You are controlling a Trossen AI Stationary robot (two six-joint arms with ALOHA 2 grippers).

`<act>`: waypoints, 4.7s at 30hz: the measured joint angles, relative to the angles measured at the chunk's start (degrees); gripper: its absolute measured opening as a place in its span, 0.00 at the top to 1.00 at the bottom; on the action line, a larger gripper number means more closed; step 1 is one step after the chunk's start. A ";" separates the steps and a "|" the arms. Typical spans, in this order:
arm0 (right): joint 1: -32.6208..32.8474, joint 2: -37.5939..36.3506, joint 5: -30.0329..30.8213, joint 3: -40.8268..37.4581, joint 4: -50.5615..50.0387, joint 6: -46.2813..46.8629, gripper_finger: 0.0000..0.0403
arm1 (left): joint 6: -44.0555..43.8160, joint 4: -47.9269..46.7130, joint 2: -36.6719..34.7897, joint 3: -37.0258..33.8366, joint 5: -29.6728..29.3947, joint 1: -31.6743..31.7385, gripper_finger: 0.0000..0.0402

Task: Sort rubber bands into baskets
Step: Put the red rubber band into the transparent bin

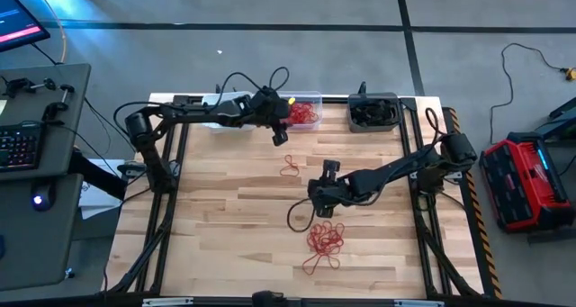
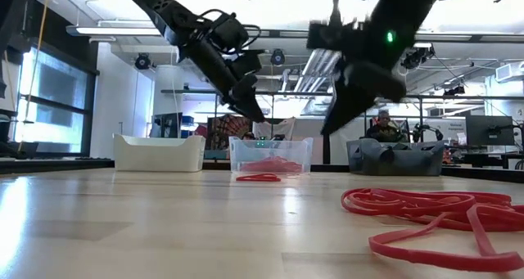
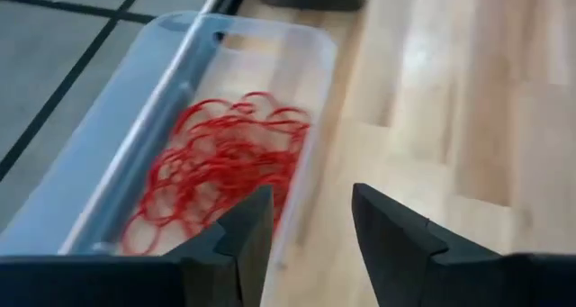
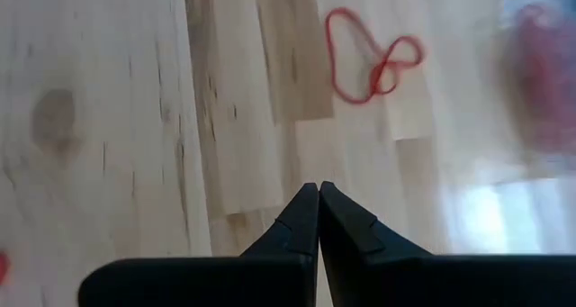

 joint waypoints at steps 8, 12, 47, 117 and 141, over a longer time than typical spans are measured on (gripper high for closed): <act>-4.33 -3.07 -5.68 -14.25 22.27 -1.41 1.00 | -0.69 2.82 -0.13 -1.79 -0.02 -5.84 0.62; -4.77 -6.88 -6.72 -19.91 31.58 -1.76 1.00 | -1.99 3.97 -0.13 -3.99 0.00 -8.07 0.62; -2.43 -14.81 -7.05 -25.15 36.13 -1.54 1.00 | 5.85 11.37 9.84 -10.19 2.90 -14.14 0.55; -2.48 -14.79 -6.61 -25.15 38.35 -1.98 1.00 | 5.28 10.18 5.49 1.01 -0.66 5.47 0.83; 3.70 -14.77 -18.00 -25.13 32.13 11.96 1.00 | 1.13 25.63 -0.48 -13.08 -3.40 -6.60 0.90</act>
